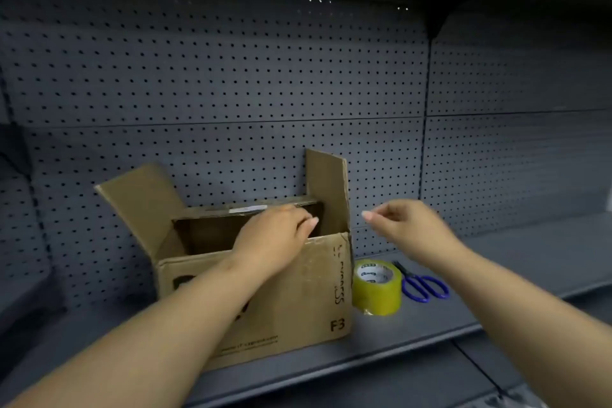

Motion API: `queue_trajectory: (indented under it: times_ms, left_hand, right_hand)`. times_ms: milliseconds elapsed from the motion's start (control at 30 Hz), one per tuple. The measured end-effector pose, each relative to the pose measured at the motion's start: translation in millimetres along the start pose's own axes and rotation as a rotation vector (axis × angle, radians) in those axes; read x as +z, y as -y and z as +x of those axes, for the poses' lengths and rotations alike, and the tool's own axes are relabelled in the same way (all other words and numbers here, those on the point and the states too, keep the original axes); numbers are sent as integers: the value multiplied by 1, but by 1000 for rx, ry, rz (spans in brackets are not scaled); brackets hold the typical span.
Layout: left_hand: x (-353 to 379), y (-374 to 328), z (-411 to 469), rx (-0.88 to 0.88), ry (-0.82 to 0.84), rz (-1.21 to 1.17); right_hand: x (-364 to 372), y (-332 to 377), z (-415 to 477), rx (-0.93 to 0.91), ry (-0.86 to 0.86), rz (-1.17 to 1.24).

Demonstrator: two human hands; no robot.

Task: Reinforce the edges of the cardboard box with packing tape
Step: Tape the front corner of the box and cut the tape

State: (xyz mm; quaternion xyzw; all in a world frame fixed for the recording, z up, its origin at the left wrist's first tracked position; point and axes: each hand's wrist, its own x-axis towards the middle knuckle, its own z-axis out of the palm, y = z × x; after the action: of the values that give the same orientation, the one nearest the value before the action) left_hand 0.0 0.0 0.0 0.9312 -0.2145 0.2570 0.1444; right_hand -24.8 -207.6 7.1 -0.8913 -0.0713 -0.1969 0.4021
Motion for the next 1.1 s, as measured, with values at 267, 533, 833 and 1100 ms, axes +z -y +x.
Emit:
queue_trajectory:
  times_ms: [267, 533, 833, 1100]
  left_hand:
    - [45, 5, 4, -19, 62, 126]
    - [52, 10, -2, -41, -107, 81]
    - [55, 10, -2, -29, -101, 110]
    - [64, -22, 28, -102, 28, 231]
  right_hand:
    - [48, -27, 49, 8, 38, -170]
    - [49, -57, 64, -81, -96, -78]
    - [71, -68, 56, -109, -107, 206]
    - [114, -114, 18, -149, -124, 282]
